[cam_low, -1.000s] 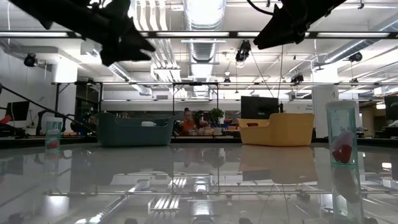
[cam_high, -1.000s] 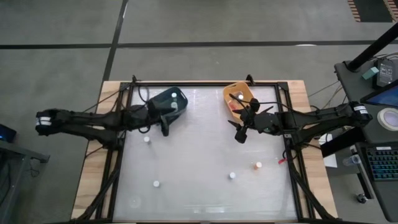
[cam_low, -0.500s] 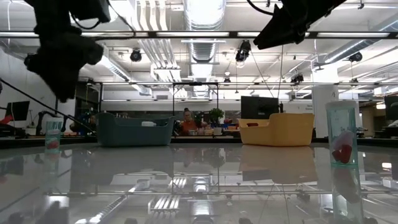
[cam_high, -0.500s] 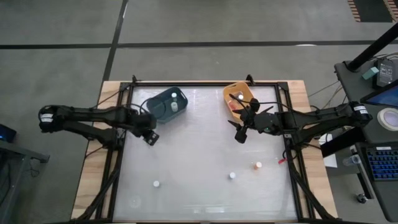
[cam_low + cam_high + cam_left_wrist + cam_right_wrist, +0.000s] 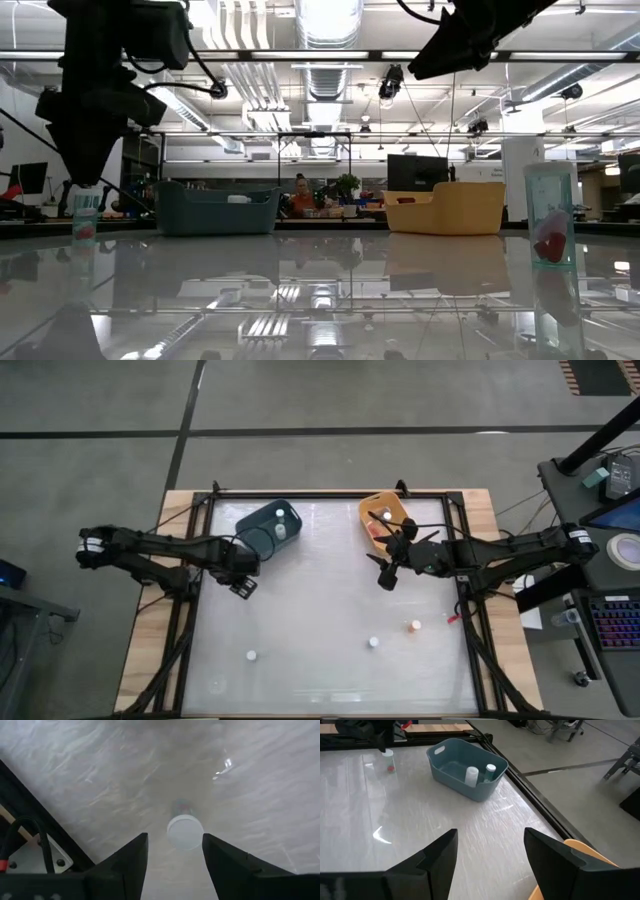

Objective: Pick and place medicine bottles into bin by pill shape (circle, oval)
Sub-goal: Put the blue capsule bottle into the yellow bin

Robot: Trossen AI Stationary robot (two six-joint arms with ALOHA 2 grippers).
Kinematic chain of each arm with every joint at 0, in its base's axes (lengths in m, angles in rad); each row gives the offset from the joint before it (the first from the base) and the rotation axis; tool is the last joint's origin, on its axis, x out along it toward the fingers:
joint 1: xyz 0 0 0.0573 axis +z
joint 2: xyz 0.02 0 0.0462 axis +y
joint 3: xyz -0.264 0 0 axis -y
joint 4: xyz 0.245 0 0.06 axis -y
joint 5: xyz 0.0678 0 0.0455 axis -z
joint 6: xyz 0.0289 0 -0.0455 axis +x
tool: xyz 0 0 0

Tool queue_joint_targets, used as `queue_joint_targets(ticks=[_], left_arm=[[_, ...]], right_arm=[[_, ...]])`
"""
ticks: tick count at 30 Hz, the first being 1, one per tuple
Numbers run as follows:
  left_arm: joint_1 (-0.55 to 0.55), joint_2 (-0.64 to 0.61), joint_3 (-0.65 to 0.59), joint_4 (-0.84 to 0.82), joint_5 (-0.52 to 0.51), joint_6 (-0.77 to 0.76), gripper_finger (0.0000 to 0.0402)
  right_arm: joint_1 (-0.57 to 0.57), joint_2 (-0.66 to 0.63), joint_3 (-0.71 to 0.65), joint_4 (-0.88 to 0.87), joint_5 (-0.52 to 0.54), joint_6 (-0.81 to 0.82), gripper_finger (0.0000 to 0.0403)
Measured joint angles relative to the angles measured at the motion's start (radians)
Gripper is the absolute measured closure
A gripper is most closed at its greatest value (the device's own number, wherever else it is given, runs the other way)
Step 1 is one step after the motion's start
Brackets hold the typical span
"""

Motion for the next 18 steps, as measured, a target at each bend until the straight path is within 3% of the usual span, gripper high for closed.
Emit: queue_joint_targets(ticks=[8,18], left_arm=[[0.000,-0.008,-0.004,0.034,0.005,-0.006,0.0189],[-0.002,0.037,-0.023,0.053,0.004,-0.002,0.0187]], right_arm=[[0.000,0.000,0.000,-0.001,0.000,-0.002,0.0182],[0.000,0.000,0.000,-0.004,0.000,-0.007,0.0182]])
